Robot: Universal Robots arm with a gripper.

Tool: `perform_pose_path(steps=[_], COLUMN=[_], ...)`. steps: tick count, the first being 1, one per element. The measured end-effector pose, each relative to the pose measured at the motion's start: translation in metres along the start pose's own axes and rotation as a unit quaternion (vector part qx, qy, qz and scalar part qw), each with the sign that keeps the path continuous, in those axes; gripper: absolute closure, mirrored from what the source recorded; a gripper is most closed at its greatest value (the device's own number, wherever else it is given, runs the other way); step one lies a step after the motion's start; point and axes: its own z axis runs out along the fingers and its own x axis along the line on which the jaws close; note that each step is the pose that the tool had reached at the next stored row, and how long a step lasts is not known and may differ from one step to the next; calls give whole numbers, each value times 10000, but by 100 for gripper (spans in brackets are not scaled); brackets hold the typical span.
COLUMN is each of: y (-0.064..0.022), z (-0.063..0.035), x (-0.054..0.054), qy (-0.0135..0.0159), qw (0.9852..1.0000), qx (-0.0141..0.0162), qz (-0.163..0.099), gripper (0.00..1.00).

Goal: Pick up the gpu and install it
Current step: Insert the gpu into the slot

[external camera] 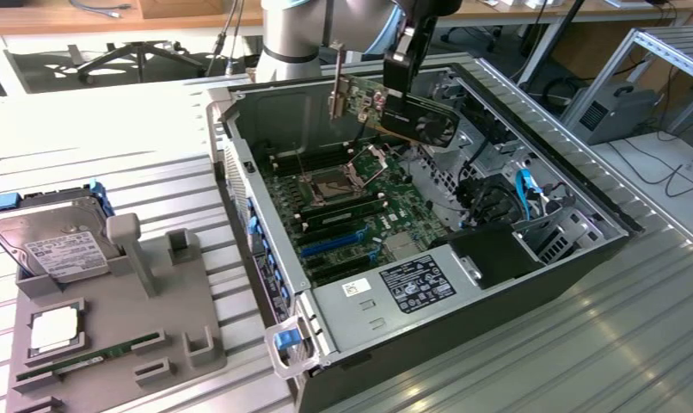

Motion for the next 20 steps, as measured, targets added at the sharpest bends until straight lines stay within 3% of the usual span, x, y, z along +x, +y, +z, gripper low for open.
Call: perform_pose_path(steps=[20], y=[0], z=[0], x=[0], qy=[-11], qw=[9994], qx=[-11], qz=[-359], gripper=[73])
